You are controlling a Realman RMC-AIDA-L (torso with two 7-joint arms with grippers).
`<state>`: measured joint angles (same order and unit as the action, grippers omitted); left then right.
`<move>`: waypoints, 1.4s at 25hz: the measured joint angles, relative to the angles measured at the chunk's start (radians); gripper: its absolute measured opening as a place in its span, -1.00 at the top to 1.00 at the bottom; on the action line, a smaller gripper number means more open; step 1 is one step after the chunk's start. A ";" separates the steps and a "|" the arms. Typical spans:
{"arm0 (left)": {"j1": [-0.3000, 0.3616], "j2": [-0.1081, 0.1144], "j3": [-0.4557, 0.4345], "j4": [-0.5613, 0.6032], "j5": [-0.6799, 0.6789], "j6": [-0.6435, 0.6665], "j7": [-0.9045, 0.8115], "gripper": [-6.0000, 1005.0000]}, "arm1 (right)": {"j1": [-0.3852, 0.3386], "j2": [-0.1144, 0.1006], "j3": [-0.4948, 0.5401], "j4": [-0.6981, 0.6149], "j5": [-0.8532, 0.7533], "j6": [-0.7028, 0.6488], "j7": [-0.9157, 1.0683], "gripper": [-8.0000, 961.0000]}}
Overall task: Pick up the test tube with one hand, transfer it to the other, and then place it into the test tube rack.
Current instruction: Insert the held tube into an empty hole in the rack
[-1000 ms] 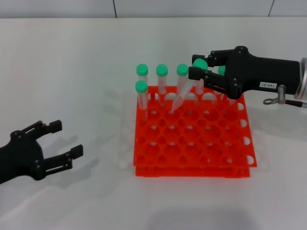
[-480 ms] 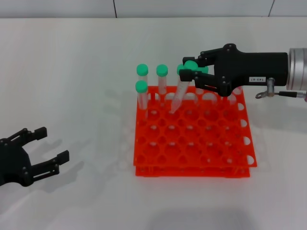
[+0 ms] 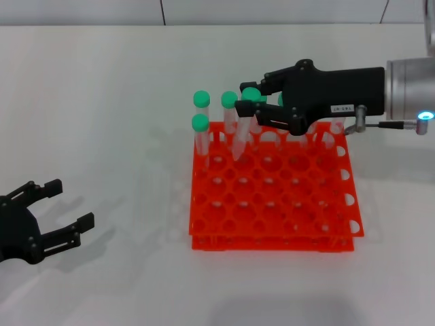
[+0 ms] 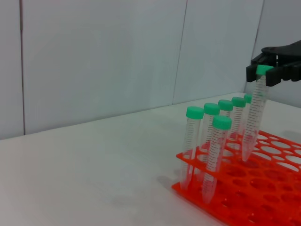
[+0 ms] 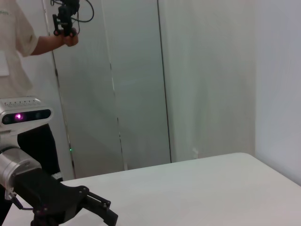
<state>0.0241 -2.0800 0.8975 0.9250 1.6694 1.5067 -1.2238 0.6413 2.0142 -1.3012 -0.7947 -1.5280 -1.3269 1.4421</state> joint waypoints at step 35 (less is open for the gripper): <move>-0.037 0.000 0.000 0.000 0.010 0.003 -0.006 -0.76 | 0.028 0.000 -0.112 -0.013 -0.011 0.155 0.023 0.36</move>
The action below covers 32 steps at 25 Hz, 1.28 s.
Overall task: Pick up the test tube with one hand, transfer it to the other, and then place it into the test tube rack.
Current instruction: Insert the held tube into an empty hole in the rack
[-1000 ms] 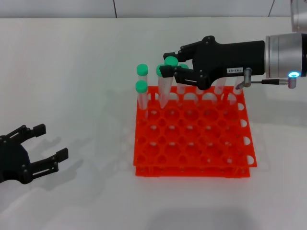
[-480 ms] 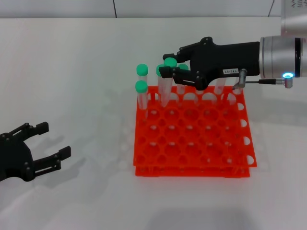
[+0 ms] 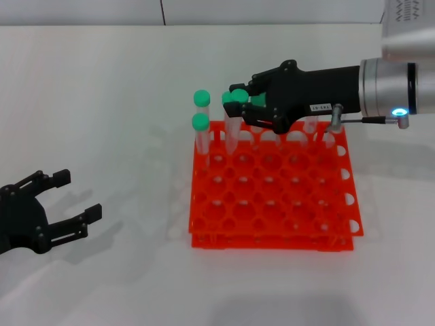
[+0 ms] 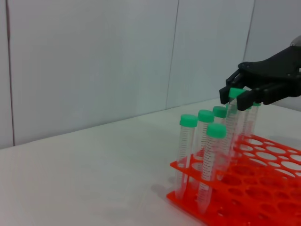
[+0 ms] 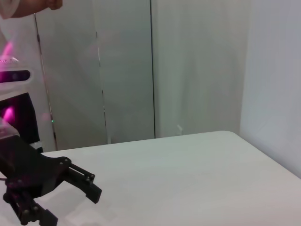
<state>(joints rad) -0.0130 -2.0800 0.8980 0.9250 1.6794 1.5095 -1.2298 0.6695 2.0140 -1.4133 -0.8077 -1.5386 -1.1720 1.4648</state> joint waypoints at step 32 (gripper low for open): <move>-0.007 0.000 -0.001 0.000 0.000 -0.002 -0.002 -0.76 | 0.036 0.000 -0.043 0.021 -0.040 0.022 0.017 0.33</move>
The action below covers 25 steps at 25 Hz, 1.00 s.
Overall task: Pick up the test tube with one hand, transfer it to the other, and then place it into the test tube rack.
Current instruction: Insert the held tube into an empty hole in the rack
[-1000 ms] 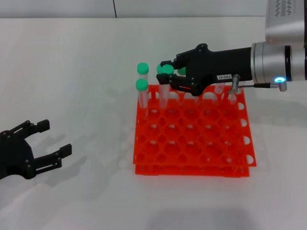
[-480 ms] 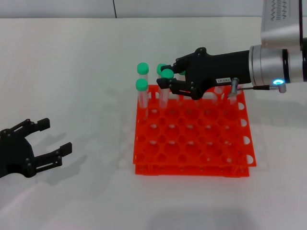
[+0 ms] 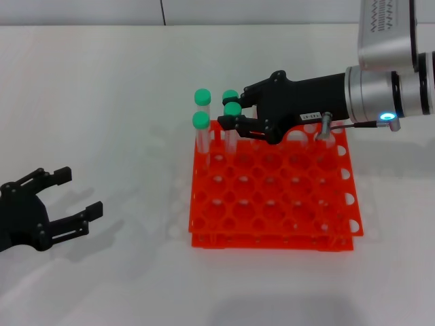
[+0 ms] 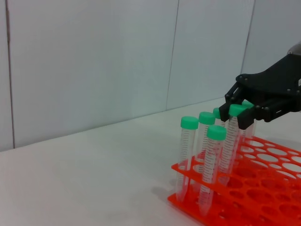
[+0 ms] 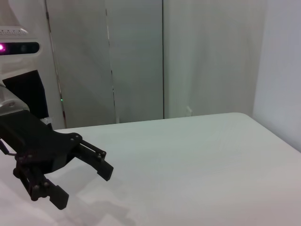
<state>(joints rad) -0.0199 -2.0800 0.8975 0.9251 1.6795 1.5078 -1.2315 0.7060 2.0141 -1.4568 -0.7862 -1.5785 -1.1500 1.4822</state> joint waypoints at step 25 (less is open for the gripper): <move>-0.003 0.002 -0.002 -0.014 0.002 -0.004 0.007 -0.76 | 0.013 0.000 -0.003 0.022 0.007 0.006 0.008 0.31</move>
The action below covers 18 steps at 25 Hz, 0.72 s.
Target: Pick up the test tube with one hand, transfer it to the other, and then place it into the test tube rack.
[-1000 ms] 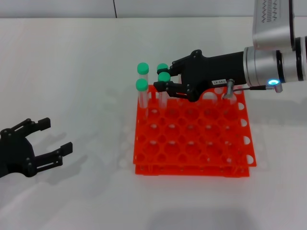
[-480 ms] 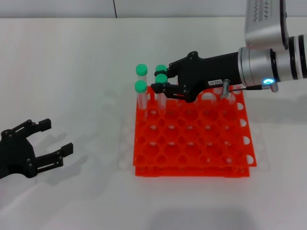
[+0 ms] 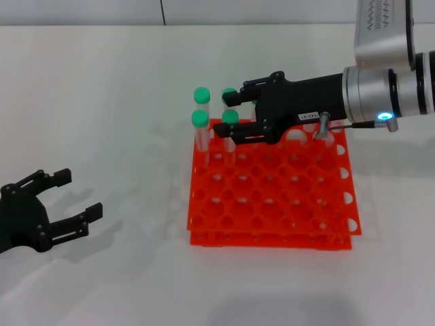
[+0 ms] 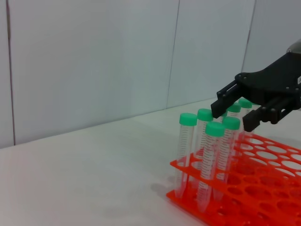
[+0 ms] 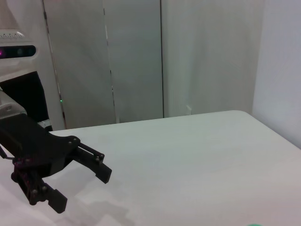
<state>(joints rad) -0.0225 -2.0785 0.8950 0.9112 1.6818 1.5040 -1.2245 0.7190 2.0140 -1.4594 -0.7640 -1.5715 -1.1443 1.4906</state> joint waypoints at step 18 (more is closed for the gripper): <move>-0.027 0.003 -0.024 0.007 -0.004 0.052 -0.010 -0.76 | -0.282 -0.003 0.234 -0.162 0.029 -0.200 -0.098 -0.42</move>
<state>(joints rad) -0.0493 -2.0755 0.8708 0.9180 1.6775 1.5563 -1.2342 0.4374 2.0114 -1.2250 -0.9259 -1.5424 -1.3443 1.3929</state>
